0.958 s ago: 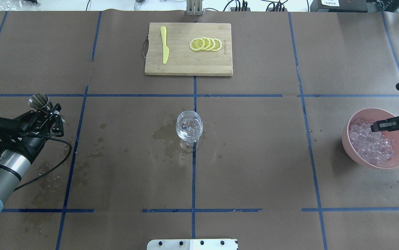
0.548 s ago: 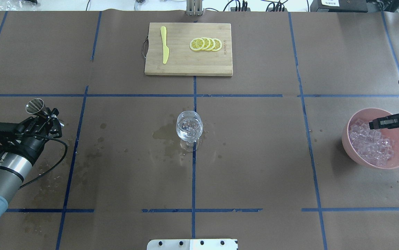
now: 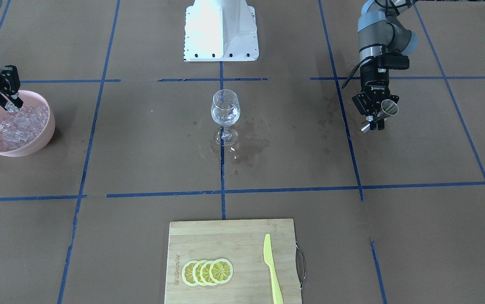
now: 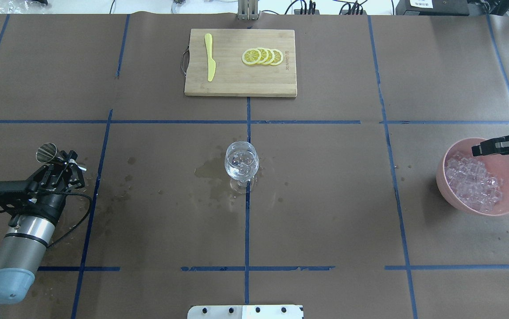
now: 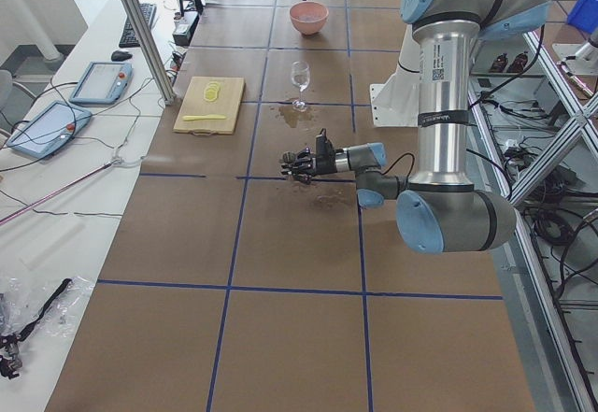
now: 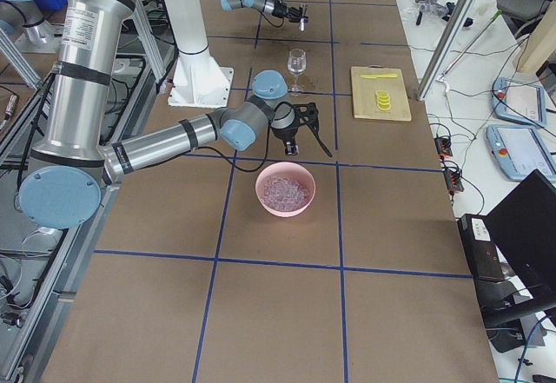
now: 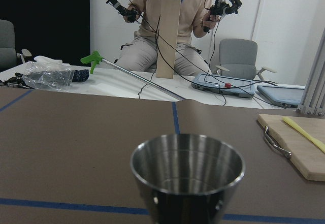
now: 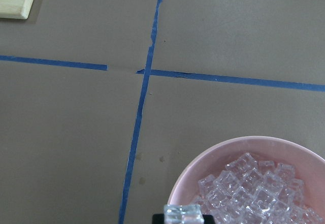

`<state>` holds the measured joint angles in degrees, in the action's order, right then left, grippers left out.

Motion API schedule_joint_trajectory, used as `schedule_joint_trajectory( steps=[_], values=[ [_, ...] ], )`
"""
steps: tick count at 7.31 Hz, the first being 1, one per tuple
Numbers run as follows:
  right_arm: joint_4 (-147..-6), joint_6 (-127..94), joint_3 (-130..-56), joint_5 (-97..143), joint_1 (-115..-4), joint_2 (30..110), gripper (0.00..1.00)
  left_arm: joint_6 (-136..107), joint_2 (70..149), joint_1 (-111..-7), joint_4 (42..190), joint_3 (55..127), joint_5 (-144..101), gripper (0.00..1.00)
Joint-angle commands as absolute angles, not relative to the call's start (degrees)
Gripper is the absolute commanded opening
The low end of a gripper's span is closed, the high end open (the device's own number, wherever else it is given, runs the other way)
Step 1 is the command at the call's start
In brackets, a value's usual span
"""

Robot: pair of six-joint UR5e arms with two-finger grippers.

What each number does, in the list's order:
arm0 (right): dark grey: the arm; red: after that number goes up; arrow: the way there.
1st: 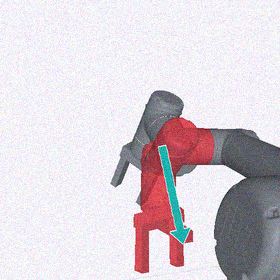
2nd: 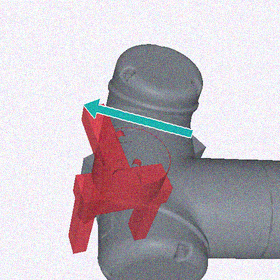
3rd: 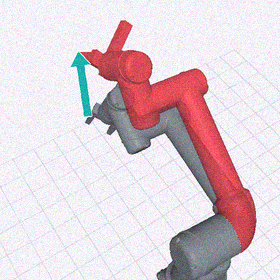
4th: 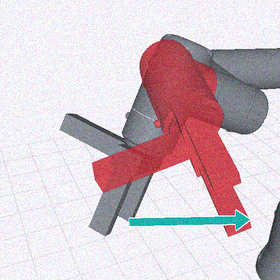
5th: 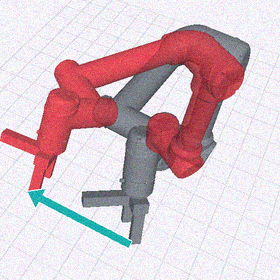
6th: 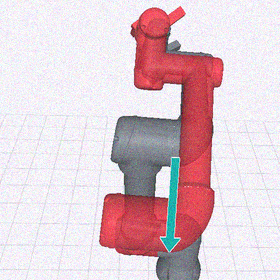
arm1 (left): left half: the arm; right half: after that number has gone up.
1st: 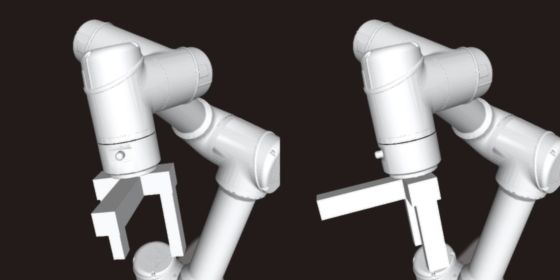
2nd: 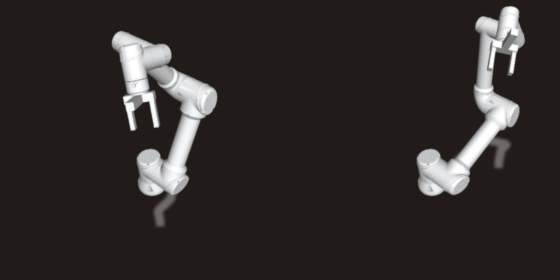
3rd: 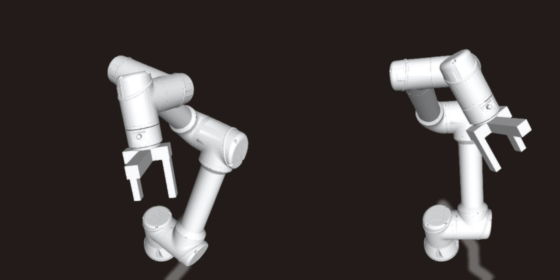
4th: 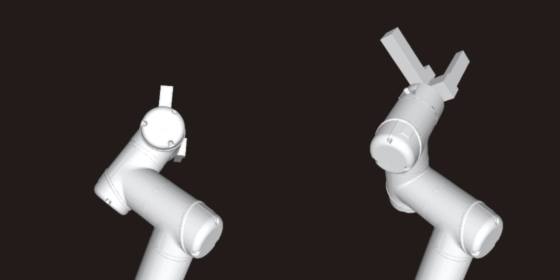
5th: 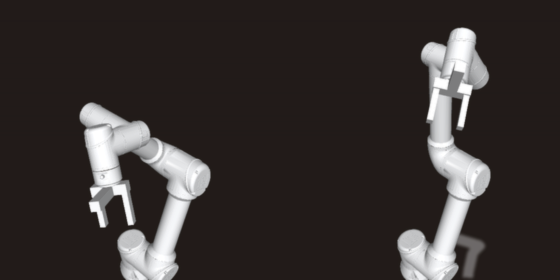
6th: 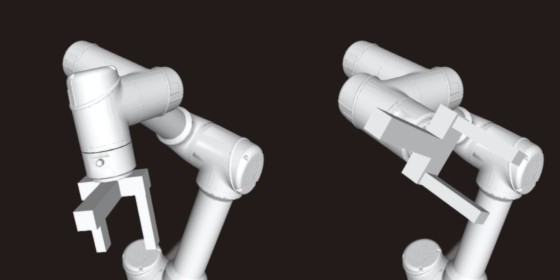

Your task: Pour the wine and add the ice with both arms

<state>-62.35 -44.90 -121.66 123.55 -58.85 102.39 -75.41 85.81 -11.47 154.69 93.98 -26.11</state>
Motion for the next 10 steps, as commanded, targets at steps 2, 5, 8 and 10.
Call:
schedule_joint_trajectory(
  steps=[2, 5, 8, 10],
  values=[
    [-62.2, -44.9, -122.4, 123.7, -59.4, 101.5, 0.00, -75.8, 86.8, -10.6, 154.6, 91.8, -25.1, 0.00],
    [-62.2, -45.0, -123.2, 124.0, -59.6, 101.5, 0.00, -75.3, 86.9, -10.5, 154.5, 91.1, -25.1, 0.21],
    [-62.1, -45.8, -123.2, 124.0, -59.6, 100.5, 0.00, -75.3, 87.0, -10.1, 153.6, 91.0, -25.1, 0.31],
    [-62.1, -51.0, -123.2, 124.3, -59.6, 97.8, 0.00, -75.3, 87.2, -9.9, 153.6, 91.0, -25.1, 0.36]
  ],
)
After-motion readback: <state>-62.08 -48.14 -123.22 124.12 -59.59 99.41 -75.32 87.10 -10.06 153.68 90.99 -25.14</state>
